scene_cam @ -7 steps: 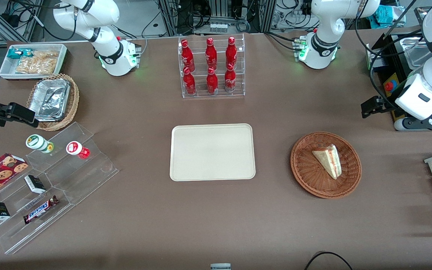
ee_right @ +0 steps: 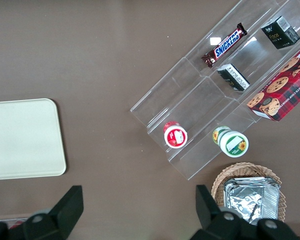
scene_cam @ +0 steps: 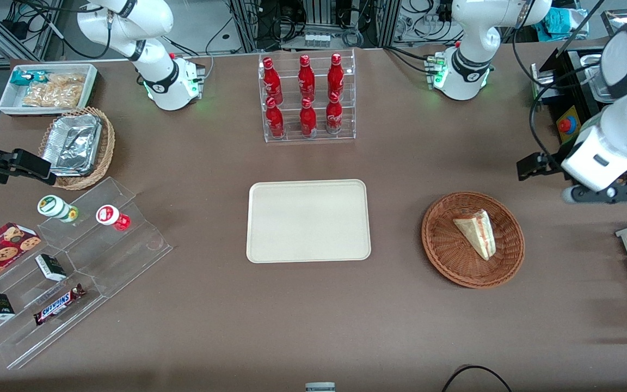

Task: Place sandwich from basket to tray
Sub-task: 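Move the left gripper over the sandwich in the wicker basket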

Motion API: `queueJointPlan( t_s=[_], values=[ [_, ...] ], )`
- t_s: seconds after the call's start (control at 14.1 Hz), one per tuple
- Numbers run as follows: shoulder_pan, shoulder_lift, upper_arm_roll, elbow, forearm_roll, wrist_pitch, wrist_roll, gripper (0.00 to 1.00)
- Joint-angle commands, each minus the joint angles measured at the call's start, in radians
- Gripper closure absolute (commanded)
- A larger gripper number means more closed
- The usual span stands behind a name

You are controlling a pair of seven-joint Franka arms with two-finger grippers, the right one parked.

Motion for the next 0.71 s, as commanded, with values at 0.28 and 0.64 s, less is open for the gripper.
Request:
queueJointPlan(
  t_s=[0.28,0.64],
  values=[
    [-0.006,0.02,-0.001,-0.232,0.004,0.29,-0.001,0.0],
    [-0.007,0.046,-0.003,-0.409,0.004,0.571,-0.247,0.0]
  ],
)
